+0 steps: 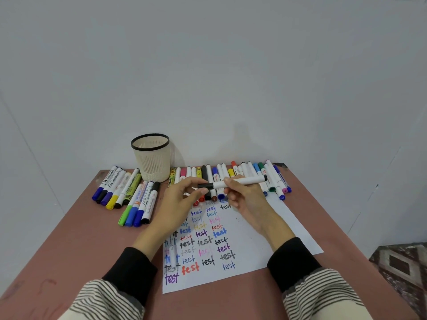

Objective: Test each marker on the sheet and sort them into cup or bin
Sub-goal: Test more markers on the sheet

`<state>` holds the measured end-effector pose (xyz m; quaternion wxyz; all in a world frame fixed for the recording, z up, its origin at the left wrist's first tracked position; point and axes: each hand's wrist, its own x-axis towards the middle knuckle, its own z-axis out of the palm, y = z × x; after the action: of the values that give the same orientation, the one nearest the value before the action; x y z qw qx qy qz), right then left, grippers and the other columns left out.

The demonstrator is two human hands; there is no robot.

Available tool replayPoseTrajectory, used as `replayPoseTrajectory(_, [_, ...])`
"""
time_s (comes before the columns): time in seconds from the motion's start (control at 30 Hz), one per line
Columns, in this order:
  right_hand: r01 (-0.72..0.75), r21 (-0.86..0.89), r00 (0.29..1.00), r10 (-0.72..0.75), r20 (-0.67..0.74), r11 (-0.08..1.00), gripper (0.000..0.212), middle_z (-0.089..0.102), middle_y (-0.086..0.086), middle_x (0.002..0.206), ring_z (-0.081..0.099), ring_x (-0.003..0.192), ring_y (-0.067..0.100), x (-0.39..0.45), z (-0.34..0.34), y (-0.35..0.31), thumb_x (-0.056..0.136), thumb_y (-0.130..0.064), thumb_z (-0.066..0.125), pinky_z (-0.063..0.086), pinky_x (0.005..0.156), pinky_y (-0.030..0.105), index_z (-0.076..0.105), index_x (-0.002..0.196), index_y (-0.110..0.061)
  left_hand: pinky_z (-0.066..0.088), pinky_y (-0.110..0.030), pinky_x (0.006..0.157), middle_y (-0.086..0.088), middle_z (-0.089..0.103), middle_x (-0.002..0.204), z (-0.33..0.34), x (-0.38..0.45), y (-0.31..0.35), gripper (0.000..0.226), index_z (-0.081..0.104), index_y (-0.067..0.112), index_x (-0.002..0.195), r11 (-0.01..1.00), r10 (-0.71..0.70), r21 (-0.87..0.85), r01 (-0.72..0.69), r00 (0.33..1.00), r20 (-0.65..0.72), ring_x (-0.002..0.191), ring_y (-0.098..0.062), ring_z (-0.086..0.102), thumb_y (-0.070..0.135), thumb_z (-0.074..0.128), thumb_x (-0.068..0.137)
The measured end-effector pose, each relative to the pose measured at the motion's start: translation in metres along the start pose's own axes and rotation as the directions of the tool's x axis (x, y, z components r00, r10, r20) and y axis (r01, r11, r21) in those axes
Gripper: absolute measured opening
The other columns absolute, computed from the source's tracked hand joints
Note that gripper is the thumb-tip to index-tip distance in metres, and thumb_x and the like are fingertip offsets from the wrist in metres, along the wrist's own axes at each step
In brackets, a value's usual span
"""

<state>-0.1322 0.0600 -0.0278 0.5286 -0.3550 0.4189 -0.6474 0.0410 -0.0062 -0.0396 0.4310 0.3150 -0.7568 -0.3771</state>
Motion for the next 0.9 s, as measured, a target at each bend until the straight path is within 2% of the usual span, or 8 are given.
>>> replayPoseTrajectory(0.17, [0.087, -0.078, 0.996, -0.088, -0.012, 0.993, 0.006, 0.06, 0.006, 0.065, 0.051, 0.057, 0.011, -0.001, 0.003, 0.001, 0.088, -0.009, 0.066, 0.041, 0.051, 0.019, 0.063, 0.086, -0.004, 0.05, -0.028, 0.068, 0.006, 0.063, 0.073, 0.002, -0.001, 0.001, 0.012, 0.07, 0.02, 0.098, 0.997, -0.063, -0.04, 0.064, 0.997, 0.038, 0.063, -0.008, 0.054, 0.017, 0.058, 0.096])
replayPoseTrajectory(0.33, [0.18, -0.178, 0.984, -0.177, 0.033, 0.968, 0.01, 0.061, 0.006, 0.066, 0.053, 0.058, 0.011, -0.004, 0.004, 0.0, 0.088, -0.006, 0.065, 0.043, 0.053, 0.02, 0.059, 0.092, 0.001, 0.04, -0.016, 0.057, 0.01, 0.056, 0.061, 0.002, -0.002, 0.009, 0.024, 0.064, 0.016, 0.082, 0.996, -0.093, -0.01, 0.094, 0.993, 0.074, 0.053, -0.003, 0.047, 0.018, 0.049, 0.1])
replayPoseTrajectory(0.5, [0.162, -0.068, 0.987, -0.161, 0.015, 0.984, 0.007, 0.06, 0.007, 0.065, 0.052, 0.059, 0.015, -0.003, 0.006, 0.0, 0.089, -0.008, 0.063, 0.042, 0.051, 0.022, 0.063, 0.086, -0.001, 0.038, -0.015, 0.054, 0.012, 0.052, 0.055, 0.0, 0.0, 0.014, 0.028, 0.062, 0.011, 0.082, 0.998, -0.058, 0.011, 0.057, 0.994, 0.095, 0.051, -0.002, 0.045, 0.023, 0.046, 0.102])
replayPoseTrajectory(0.6, [0.119, -0.014, 0.991, -0.12, -0.051, 0.993, 0.01, 0.059, 0.006, 0.064, 0.049, 0.058, 0.015, -0.003, 0.006, -0.002, 0.091, -0.007, 0.062, 0.041, 0.049, 0.02, 0.066, 0.084, -0.002, 0.042, -0.019, 0.056, 0.012, 0.056, 0.059, 0.003, -0.001, 0.018, 0.03, 0.063, 0.015, 0.084, 0.998, -0.048, 0.036, 0.046, 0.998, 0.05, 0.055, -0.004, 0.049, 0.032, 0.046, 0.101])
replayPoseTrajectory(0.7, [0.117, 0.053, 0.981, -0.107, -0.161, 0.992, 0.012, 0.057, 0.007, 0.062, 0.047, 0.054, 0.013, -0.003, 0.001, -0.008, 0.091, -0.008, 0.064, 0.04, 0.046, 0.019, 0.065, 0.08, -0.002, 0.049, -0.027, 0.069, 0.011, 0.063, 0.084, 0.01, -0.002, 0.019, 0.024, 0.062, 0.025, 0.099, 0.995, -0.063, 0.067, 0.07, 0.993, -0.098, 0.076, -0.006, 0.058, 0.038, 0.043, 0.101])
replayPoseTrajectory(0.8, [0.179, 0.144, 0.94, -0.126, -0.316, 0.973, 0.01, 0.056, 0.003, 0.06, 0.046, 0.051, 0.009, -0.014, -0.019, -0.021, 0.09, -0.01, 0.065, 0.037, 0.044, 0.017, 0.066, 0.081, -0.007, 0.046, -0.014, 0.068, 0.01, 0.062, 0.09, 0.032, -0.009, 0.034, 0.021, 0.06, 0.023, 0.103, 0.998, -0.043, 0.039, 0.055, 0.967, -0.252, 0.079, 0.004, 0.056, 0.034, 0.043, 0.102])
replayPoseTrajectory(0.9, [0.238, 0.189, 0.897, -0.141, -0.42, 0.953, 0.007, 0.055, -0.001, 0.059, 0.045, 0.052, 0.007, -0.032, -0.053, -0.039, 0.092, -0.01, 0.063, 0.035, 0.045, 0.016, 0.065, 0.086, -0.008, 0.042, -0.008, 0.068, 0.011, 0.06, 0.093, 0.075, -0.015, 0.049, 0.019, 0.06, 0.019, 0.106, 0.999, -0.005, 0.034, 0.014, 0.97, -0.244, 0.079, 0.009, 0.053, 0.028, 0.044, 0.103])
